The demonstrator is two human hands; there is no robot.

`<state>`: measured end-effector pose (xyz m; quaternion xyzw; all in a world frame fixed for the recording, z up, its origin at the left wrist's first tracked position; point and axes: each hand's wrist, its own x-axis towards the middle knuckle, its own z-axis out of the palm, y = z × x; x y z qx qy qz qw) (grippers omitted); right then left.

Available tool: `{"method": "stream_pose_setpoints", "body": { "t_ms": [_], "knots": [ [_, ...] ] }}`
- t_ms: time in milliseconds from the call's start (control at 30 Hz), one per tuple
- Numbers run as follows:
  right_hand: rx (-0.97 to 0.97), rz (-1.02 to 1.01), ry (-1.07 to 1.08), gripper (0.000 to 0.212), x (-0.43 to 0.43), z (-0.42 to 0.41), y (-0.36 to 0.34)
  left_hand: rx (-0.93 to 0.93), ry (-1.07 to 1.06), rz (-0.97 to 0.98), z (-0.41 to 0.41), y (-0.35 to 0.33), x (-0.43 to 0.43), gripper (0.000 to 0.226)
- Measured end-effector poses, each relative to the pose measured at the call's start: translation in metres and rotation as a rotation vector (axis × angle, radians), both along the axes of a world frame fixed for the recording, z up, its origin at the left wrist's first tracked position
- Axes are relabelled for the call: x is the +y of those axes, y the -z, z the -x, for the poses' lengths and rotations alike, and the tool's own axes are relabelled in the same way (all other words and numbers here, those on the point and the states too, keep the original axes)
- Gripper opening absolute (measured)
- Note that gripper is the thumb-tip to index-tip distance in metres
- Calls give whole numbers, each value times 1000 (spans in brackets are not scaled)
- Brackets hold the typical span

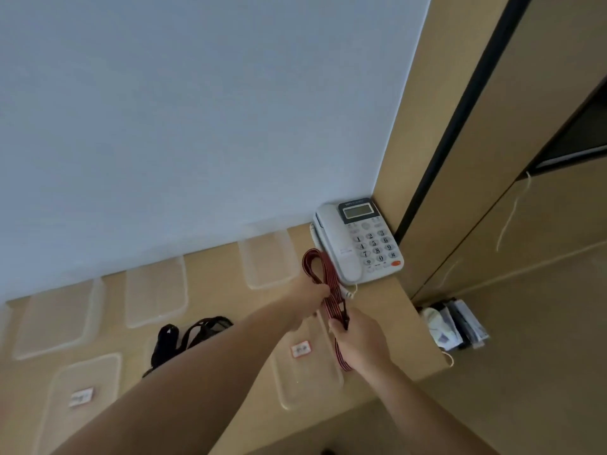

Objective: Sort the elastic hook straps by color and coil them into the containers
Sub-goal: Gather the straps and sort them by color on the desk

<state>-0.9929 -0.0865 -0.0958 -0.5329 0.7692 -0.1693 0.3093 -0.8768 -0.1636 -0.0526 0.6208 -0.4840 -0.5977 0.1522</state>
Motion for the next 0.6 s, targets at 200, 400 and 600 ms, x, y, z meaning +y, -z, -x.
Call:
{"method": "stream_pose_setpoints", "body": {
  "t_ms": [200,400,600],
  "knots": [
    [35,-51,-68,29,-1,5,6,-116,44,47,-9,6,13,30],
    [317,-123,-113,52,0,0,-11,-183,95,130,-25,-10,22,27],
    [402,102,-294,37,-6,-38,-61,-188,5,181,-78,-48,40,39]
  ]
}}
